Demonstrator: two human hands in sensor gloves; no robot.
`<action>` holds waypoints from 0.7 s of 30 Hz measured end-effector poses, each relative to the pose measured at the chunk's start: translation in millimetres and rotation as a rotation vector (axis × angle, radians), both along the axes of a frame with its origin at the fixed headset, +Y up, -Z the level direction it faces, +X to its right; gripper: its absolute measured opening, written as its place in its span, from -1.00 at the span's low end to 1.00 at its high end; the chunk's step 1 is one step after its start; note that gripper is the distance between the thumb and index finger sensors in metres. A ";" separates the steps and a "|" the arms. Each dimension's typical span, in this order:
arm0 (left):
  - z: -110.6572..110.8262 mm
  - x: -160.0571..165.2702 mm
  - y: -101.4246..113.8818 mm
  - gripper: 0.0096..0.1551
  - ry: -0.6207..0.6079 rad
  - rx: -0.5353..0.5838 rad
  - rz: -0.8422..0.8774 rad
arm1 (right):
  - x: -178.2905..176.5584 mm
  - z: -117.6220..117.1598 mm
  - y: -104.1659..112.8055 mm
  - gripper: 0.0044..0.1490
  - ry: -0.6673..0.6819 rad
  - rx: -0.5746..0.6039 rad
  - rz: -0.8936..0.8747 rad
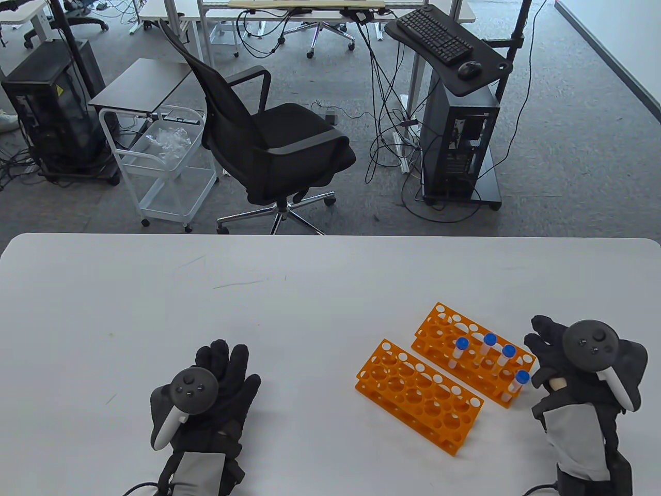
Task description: Transfer 4 test tubes between racks (Right hand only)
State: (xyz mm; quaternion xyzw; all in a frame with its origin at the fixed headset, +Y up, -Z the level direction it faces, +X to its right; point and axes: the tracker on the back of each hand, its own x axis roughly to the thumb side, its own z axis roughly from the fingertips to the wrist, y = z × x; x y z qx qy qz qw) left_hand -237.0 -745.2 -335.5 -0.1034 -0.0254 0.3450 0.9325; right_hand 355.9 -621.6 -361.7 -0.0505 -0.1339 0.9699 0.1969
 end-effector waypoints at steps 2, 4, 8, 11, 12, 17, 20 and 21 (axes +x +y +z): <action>-0.1 0.0 -0.5 -0.21 -0.001 0.000 -0.003 | 2.7 5.0 2.7 -0.32 0.005 0.048 0.021; -0.1 0.2 -1.2 -0.21 -0.001 -0.001 -0.006 | 5.1 9.4 2.3 -0.31 0.016 0.073 0.038; 0.0 0.1 -2.1 -0.21 0.003 0.002 -0.007 | 11.0 18.3 -7.8 -0.32 0.045 0.076 0.077; 0.2 0.5 -2.7 -0.21 0.005 0.001 -0.014 | 15.2 24.8 -20.7 -0.30 0.054 0.101 0.099; 0.3 0.5 -2.8 -0.21 0.006 0.000 -0.016 | 16.7 27.1 -26.2 -0.30 0.056 0.104 0.103; 0.6 0.4 -3.5 -0.21 0.013 -0.004 -0.022 | 28.2 32.1 -52.5 -0.27 0.040 0.090 0.108; 0.6 0.7 -4.1 -0.21 0.018 -0.006 -0.027 | 29.9 30.7 -60.1 -0.26 0.036 0.085 0.100; 0.5 0.8 -4.3 -0.21 0.019 -0.008 -0.030 | 29.1 29.6 -62.3 -0.26 0.038 0.077 0.104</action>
